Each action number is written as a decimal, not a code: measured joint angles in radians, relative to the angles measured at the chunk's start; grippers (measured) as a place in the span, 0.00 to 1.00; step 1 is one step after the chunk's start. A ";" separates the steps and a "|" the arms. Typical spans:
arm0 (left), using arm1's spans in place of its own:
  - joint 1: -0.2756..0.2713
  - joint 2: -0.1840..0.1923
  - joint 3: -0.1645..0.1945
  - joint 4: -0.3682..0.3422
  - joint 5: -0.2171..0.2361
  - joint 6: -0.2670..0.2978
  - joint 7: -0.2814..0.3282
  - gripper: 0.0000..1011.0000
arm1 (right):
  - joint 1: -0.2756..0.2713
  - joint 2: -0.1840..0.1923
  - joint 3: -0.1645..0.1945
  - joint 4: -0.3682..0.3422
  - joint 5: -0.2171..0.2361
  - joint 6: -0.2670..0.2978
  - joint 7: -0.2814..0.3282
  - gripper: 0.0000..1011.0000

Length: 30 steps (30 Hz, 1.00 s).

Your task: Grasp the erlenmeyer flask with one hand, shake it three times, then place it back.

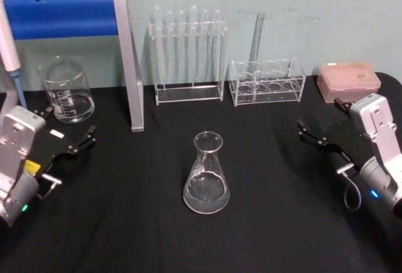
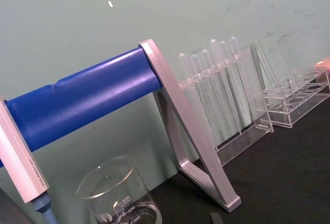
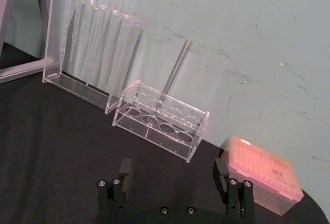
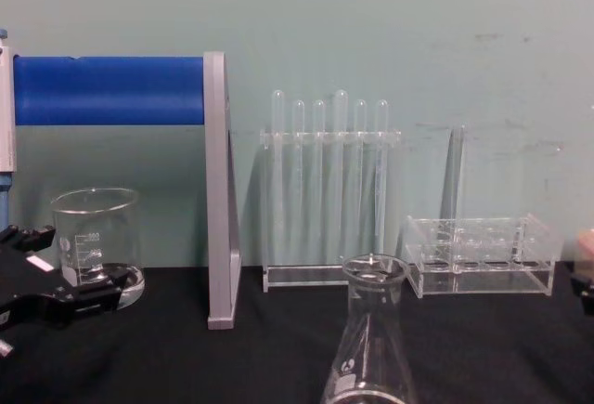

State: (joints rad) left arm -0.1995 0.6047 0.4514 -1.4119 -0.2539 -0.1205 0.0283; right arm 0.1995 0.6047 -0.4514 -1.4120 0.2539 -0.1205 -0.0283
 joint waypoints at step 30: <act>0.000 0.000 0.000 0.000 0.000 0.000 0.000 0.99 | -0.126 0.026 0.098 -0.162 0.165 0.052 0.201 0.99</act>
State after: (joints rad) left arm -0.1995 0.6047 0.4514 -1.4120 -0.2539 -0.1205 0.0283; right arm 0.0733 0.6302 -0.3537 -1.5743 0.4185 -0.0682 0.1730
